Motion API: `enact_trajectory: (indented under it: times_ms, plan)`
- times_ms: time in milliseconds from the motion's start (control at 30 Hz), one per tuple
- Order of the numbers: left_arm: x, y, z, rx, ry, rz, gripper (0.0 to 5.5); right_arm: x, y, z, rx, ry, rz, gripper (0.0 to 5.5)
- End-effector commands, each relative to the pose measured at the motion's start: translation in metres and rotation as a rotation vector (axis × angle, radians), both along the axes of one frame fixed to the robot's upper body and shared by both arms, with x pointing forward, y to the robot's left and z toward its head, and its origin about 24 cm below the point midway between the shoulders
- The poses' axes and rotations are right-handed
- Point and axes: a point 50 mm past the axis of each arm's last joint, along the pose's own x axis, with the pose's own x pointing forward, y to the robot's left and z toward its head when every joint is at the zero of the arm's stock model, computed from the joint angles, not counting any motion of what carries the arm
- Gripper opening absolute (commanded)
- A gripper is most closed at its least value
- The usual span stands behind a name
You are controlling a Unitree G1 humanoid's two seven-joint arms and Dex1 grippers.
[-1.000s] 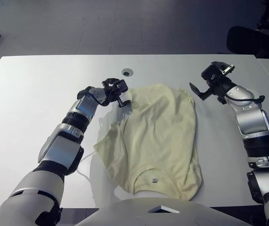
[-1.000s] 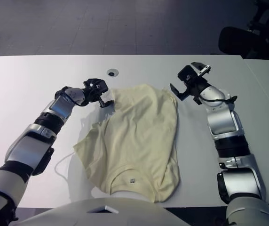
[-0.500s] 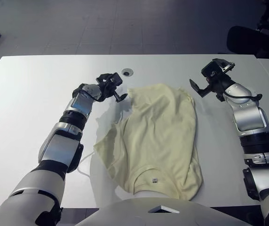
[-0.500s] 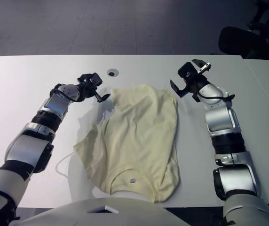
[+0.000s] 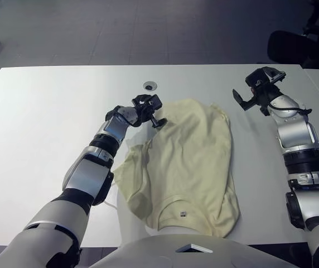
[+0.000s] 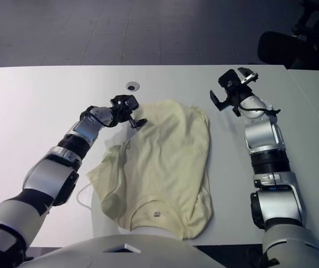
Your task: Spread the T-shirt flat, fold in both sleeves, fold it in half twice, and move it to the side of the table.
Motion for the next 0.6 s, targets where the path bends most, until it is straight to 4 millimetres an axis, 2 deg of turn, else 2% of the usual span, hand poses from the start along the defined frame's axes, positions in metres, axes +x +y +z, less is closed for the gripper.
enact_trajectory:
  times_ms: [33,167,267,433,600]
  plan:
    - [0.0,0.04,-0.011,0.187,0.033,0.063,5.39,0.017,0.016,-0.004,0.053,0.036,0.056,5.39]
    - [0.009,0.044,0.006,0.259,-0.037,0.031,5.39,0.031,0.029,-0.008,0.105,0.093,0.114,5.39]
    - [0.013,0.039,0.014,0.259,-0.056,-0.007,5.39,0.038,0.042,-0.007,0.13,0.121,0.175,5.39]
    - [0.012,0.029,0.015,0.254,-0.059,-0.061,5.39,0.045,0.057,-0.004,0.194,0.149,0.24,5.39]
    - [0.01,0.027,0.011,0.26,-0.057,-0.076,5.39,0.046,0.062,-0.013,0.177,0.205,0.272,5.39]
